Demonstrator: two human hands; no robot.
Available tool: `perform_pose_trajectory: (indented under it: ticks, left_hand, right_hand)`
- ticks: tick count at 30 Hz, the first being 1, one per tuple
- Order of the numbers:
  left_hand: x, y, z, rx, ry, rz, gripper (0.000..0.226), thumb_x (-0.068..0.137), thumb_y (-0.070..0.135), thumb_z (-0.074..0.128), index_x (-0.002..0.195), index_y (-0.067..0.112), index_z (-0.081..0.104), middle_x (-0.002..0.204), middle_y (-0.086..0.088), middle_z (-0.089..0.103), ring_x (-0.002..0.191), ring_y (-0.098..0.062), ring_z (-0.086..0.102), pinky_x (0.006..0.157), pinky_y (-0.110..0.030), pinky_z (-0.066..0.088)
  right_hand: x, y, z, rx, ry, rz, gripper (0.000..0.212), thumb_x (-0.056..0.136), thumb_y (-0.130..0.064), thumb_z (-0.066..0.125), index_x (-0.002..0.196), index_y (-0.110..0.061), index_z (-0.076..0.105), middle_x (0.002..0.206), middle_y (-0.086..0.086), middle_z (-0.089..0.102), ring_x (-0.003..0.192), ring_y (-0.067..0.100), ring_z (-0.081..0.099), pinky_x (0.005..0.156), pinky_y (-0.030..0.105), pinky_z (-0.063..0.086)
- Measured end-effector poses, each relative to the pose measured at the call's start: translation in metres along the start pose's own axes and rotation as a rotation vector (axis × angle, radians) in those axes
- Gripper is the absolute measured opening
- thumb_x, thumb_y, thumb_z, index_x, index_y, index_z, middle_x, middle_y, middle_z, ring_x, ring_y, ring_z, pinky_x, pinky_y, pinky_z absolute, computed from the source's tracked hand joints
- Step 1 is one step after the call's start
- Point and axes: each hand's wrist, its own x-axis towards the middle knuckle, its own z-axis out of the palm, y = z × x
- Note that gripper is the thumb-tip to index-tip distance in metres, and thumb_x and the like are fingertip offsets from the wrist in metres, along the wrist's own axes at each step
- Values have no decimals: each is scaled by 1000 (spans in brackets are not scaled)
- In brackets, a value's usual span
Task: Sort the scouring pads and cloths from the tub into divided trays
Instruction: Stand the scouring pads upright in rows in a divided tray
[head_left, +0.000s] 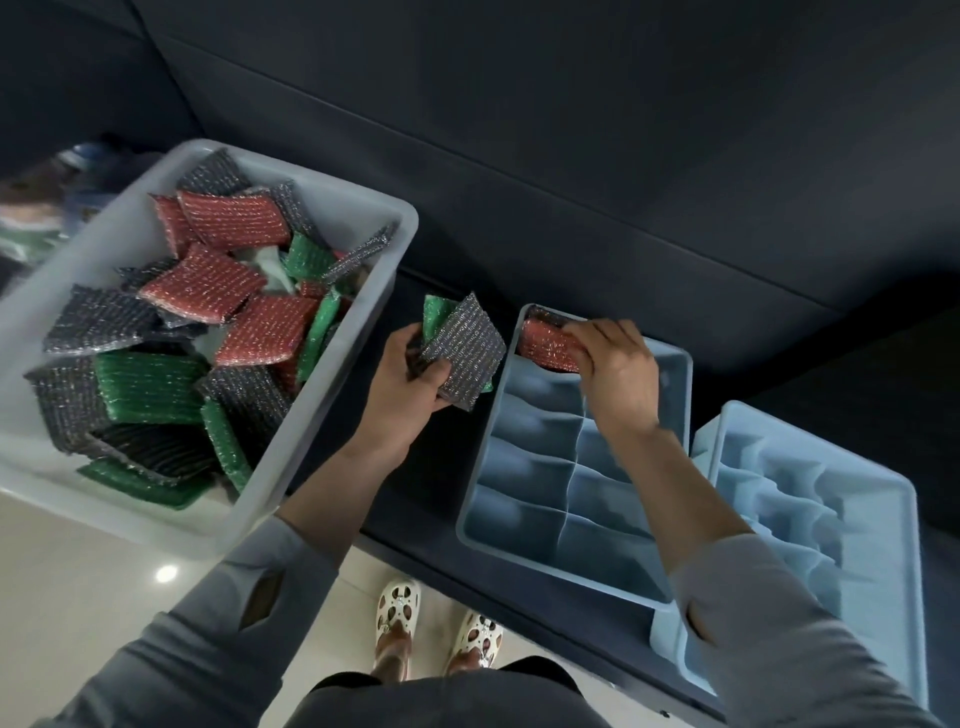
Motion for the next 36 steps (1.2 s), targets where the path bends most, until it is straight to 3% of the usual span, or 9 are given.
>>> perform_pose_trajectory:
  ticks: [4,10,13,15,19,24,29,33,36]
  left_hand:
    - [3,-2,-2,14,-7,-11,48,96,2,55,138,18,41,107,8,59,91,-4,63,72,-25,59]
    - [4,-7,-1,137,-78,-11,40,91,5,62,123,25,49,107,4,62,93,-9,67,74,-26,58]
    - [6,-11,2,297,-81,-7,42,71,38,73,108,37,55,117,-7,60,100,-22,67,84,-42,58]
    - [8,-19,8,388,-81,8,53,64,50,69,112,40,51,116,-6,59,101,-22,64,87,-47,56]
    - [0,-20,30,499,-76,103,59,79,32,74,129,24,44,114,-6,63,104,-25,62,91,-46,52]
    - [2,-20,39,557,-95,145,59,77,19,76,128,18,48,105,0,67,98,-24,64,88,-39,52]
    - [7,-21,37,543,-128,128,59,75,19,77,126,21,49,105,1,67,97,-21,64,88,-36,53]
    - [11,-22,35,522,-159,114,62,75,18,78,129,23,48,107,2,66,98,-17,63,86,-31,52]
    - [12,-22,35,500,-170,99,60,74,18,79,127,24,50,106,4,66,99,-16,63,84,-28,50]
  right_hand:
    - [2,-3,7,6,-113,16,37,64,11,72,92,-13,74,82,4,72,76,32,63,56,35,56]
    - [6,-9,-3,58,-61,72,25,76,-2,74,97,-15,72,83,3,71,77,29,62,64,33,52]
    - [1,-9,-3,80,-64,71,25,80,-4,71,103,-13,70,88,5,73,80,31,65,69,34,53]
    - [2,-8,-3,87,-92,86,27,80,-3,70,106,-13,69,89,8,73,79,32,67,68,36,54]
    - [-6,-14,-10,74,-180,131,31,80,-3,66,110,-13,68,87,14,73,77,36,69,68,40,53]
    - [-4,-9,-22,-16,-329,232,30,88,-16,62,117,-21,65,95,13,73,91,36,65,79,38,48]
    - [-7,-5,-20,82,-85,189,30,71,0,74,98,-13,74,76,13,65,78,33,63,68,34,52]
    - [-21,0,1,4,-143,76,30,60,8,74,86,-7,72,77,11,69,79,34,65,54,38,56]
    - [-20,0,3,-45,-162,70,23,62,1,77,82,-9,72,75,8,69,83,33,63,50,39,55]
